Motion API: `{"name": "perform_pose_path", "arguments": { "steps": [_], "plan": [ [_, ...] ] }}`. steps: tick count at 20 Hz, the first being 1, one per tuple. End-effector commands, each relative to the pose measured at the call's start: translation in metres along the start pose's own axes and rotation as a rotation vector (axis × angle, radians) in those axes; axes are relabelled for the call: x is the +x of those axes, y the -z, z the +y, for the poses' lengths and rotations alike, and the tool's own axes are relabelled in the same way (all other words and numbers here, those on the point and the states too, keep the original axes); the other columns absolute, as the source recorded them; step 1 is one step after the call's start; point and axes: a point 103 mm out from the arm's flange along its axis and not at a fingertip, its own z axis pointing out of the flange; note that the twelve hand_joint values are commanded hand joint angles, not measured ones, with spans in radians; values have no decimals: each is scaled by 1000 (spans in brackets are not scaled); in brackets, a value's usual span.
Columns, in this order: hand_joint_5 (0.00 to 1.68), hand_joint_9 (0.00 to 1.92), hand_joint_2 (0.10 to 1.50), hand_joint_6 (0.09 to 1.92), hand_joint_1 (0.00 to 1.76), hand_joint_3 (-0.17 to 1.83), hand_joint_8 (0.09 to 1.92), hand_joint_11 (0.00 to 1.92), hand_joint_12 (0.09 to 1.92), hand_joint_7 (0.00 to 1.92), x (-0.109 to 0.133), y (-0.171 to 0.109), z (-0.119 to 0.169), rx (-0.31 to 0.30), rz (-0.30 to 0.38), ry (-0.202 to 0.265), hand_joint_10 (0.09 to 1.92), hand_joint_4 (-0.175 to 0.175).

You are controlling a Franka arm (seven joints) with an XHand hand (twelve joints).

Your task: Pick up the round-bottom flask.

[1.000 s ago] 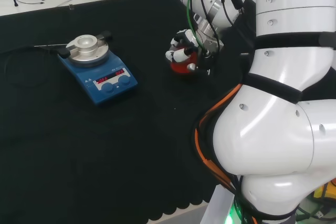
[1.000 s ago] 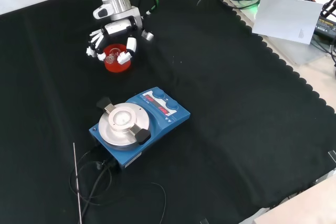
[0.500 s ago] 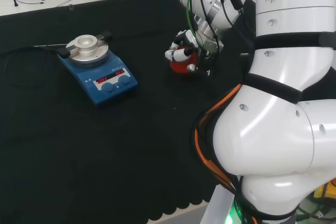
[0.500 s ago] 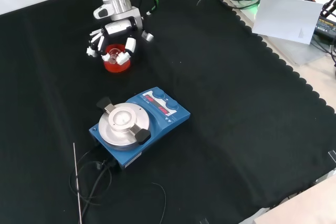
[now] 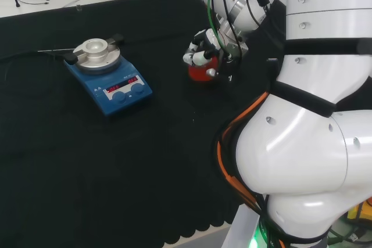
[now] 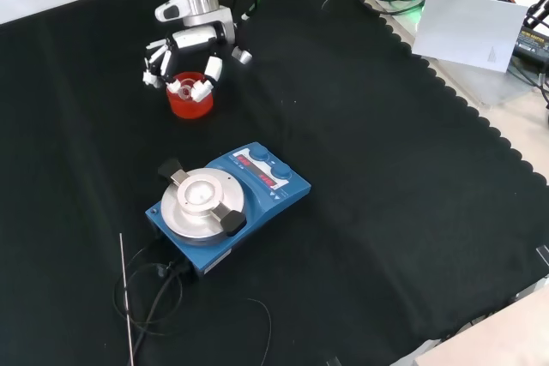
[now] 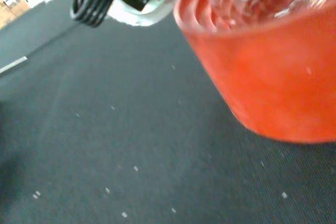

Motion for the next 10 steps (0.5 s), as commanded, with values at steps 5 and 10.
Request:
{"name": "perform_pose_path", "arguments": {
  "steps": [5,10],
  "plan": [
    [1087,669,642,1095,1085,867,567,62,1414,475,14,36,-14,-53,59,2,551,172],
    [1083,672,639,1106,1085,878,568,66,1414,477,19,51,-25,-65,106,-10,550,170]
  ]
}}
